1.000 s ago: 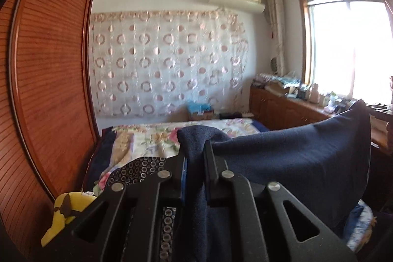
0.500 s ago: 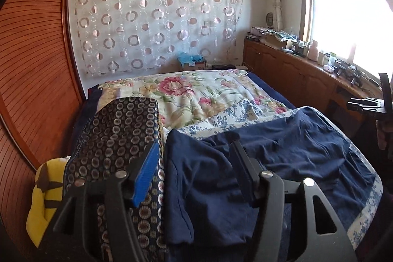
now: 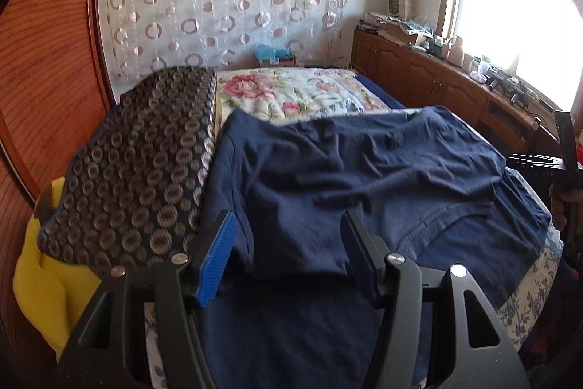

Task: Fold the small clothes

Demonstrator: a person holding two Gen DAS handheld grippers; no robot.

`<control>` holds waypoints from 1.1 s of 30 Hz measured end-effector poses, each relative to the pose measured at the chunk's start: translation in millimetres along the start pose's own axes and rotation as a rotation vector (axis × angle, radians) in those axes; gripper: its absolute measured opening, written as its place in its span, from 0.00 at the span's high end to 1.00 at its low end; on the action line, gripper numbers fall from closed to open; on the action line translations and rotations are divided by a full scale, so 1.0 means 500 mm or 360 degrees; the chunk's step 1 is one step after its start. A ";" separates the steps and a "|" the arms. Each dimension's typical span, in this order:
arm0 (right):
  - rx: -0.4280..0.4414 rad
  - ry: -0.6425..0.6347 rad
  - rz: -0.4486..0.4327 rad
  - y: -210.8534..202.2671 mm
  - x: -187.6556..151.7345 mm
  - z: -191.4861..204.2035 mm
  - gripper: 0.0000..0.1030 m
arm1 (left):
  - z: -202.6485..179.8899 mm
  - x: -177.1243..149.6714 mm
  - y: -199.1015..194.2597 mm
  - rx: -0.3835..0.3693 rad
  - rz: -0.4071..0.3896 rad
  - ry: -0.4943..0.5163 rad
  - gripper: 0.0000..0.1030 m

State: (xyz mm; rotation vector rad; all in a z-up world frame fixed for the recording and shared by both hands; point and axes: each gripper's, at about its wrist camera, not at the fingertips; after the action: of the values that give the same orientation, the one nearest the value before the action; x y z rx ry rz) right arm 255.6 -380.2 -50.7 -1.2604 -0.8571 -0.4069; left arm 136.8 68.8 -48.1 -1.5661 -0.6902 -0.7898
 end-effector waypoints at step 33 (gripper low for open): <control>-0.0001 0.0149 0.0083 0.064 -0.036 0.003 0.48 | -0.034 -0.081 0.110 0.0026 0.0317 0.0091 0.20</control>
State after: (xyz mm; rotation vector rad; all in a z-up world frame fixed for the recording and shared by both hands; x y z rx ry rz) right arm 265.9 -372.9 -84.9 -1.2518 -0.7436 -0.4213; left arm 154.6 44.8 -111.6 -1.5640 -0.4894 -0.6758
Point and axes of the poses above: each gripper's, at about its wrist camera, not at the fingertips, and y roughly the way its jaws point, z to its left, x to its top, and after that the axes turned 4 degrees about -z, right-handed
